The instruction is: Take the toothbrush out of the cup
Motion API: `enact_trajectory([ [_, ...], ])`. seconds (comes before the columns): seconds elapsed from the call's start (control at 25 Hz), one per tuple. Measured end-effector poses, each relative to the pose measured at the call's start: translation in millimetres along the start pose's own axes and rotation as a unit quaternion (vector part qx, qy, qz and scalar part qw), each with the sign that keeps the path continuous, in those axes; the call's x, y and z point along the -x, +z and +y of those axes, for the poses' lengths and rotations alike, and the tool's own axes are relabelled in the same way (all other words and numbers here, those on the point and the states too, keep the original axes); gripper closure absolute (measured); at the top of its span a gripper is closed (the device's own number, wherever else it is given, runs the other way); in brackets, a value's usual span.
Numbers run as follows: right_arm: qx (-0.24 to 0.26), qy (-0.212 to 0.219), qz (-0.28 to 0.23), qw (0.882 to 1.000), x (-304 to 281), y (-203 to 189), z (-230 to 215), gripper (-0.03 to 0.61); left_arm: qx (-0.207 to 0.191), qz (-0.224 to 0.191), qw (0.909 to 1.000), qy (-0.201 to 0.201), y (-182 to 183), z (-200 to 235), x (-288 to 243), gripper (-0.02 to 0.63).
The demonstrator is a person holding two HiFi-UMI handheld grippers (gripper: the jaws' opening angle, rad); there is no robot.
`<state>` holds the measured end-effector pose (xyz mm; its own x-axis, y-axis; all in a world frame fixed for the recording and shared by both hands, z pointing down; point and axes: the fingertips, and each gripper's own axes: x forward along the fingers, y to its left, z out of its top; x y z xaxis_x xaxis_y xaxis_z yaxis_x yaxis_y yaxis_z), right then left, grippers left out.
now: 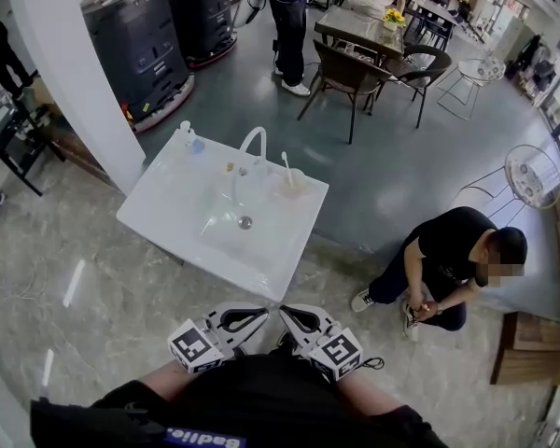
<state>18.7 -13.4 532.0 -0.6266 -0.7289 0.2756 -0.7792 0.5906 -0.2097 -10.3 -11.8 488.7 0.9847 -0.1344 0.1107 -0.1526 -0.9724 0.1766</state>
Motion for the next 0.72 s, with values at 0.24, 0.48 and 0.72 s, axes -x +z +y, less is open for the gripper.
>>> enact_trajectory([
  [0.24,-0.005,0.015,-0.002,1.0,0.1,11.1,-26.8,0.572,0.007,0.0,0.9998,0.02,6.8,15.0,-21.9,0.604],
  [0.48,0.004,0.042,-0.003,0.999,0.4,9.6,-51.8,0.572,0.01,0.006,0.9988,0.047,9.3,25.9,-44.3,0.604],
  [0.72,0.005,0.056,0.001,0.998,2.3,9.6,-72.7,0.572,0.008,0.004,0.9977,0.067,8.5,32.6,-60.2,0.604],
])
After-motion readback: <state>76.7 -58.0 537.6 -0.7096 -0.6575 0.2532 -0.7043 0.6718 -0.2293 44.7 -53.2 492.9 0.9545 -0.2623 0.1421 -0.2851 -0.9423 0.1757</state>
